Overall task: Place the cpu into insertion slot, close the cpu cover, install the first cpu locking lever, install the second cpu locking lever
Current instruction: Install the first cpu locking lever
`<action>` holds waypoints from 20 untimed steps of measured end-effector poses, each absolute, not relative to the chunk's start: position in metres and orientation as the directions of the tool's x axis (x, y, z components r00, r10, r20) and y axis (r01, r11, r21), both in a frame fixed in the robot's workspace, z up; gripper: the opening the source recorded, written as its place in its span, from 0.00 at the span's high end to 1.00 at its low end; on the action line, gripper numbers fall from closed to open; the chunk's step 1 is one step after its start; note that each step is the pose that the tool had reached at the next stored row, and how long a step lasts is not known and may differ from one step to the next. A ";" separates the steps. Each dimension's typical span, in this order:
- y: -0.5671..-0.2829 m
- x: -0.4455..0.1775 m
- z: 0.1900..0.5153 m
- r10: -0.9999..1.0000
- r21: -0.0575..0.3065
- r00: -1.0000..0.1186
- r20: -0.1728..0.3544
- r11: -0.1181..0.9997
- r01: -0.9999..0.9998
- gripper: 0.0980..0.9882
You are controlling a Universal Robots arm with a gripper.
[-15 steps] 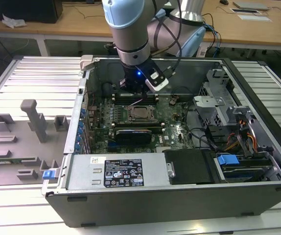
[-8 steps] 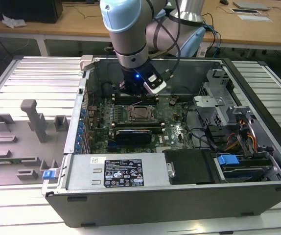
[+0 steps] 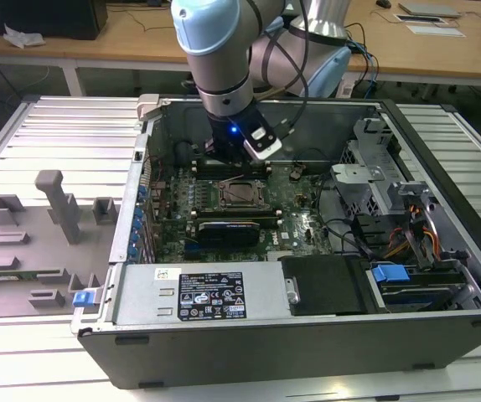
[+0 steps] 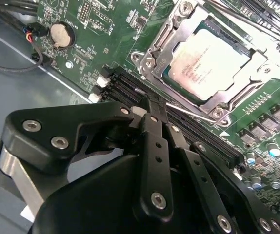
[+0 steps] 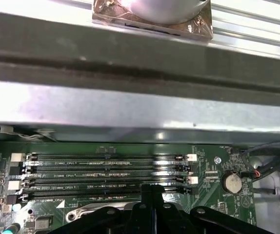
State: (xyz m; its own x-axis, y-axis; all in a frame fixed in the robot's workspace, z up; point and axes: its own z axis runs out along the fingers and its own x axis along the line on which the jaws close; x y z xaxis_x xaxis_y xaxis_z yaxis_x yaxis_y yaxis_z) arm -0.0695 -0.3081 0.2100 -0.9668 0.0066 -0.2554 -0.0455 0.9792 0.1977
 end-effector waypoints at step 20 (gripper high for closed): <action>-0.303 -0.070 0.202 0.083 0.178 -0.963 -0.256 0.983 0.038 0.99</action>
